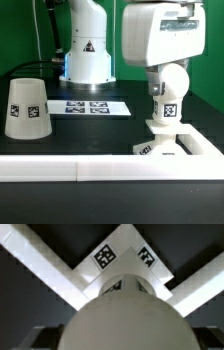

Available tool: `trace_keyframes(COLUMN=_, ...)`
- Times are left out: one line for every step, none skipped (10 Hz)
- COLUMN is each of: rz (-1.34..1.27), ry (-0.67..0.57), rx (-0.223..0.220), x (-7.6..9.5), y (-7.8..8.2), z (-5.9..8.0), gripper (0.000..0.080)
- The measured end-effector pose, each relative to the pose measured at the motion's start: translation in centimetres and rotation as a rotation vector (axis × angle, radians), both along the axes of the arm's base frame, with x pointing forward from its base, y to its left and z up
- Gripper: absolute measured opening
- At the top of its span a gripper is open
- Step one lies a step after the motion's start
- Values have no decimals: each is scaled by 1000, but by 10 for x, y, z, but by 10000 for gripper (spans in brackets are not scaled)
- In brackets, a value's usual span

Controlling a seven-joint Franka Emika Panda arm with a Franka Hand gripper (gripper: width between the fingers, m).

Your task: Assemble lamp

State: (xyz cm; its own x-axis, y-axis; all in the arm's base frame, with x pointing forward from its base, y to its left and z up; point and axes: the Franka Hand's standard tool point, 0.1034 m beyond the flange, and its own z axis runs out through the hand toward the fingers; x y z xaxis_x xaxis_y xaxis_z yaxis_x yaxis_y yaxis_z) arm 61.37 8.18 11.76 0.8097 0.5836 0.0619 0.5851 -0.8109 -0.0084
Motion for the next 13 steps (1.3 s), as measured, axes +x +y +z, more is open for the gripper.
trace_keyframes(rz=-129, ry=6, rx=6, x=0, y=0, z=0, gripper=578)
trace_keyframes(rz=-220, ry=9, rx=10, x=1, y=0, z=1, gripper=578)
trace_keyframes(rz=-300, ry=12, rx=13, x=1, y=0, z=0, gripper=579)
trace_keyframes(rz=-381, ry=12, rx=18, x=1, y=0, z=0, gripper=579)
trace_keyframes(rz=-488, ry=16, rx=23, x=2, y=1, z=1, gripper=579)
trace_keyframes(rz=-569, ry=18, rx=28, x=2, y=1, z=1, gripper=579)
trace_keyframes(rz=-630, ry=17, rx=32, x=3, y=1, z=1, gripper=579)
trace_keyframes(rz=-683, ry=17, rx=35, x=3, y=2, z=2, gripper=579)
trace_keyframes(rz=-734, ry=20, rx=38, x=3, y=2, z=2, gripper=579)
trace_keyframes(rz=-794, ry=22, rx=41, x=3, y=2, z=2, gripper=579)
trace_keyframes(rz=-832, ry=24, rx=43, x=3, y=2, z=2, gripper=579)
trace_keyframes(rz=-911, ry=27, rx=48, x=3, y=3, z=2, gripper=579)
trace_keyframes(rz=-977, ry=30, rx=51, x=3, y=3, z=2, gripper=579)
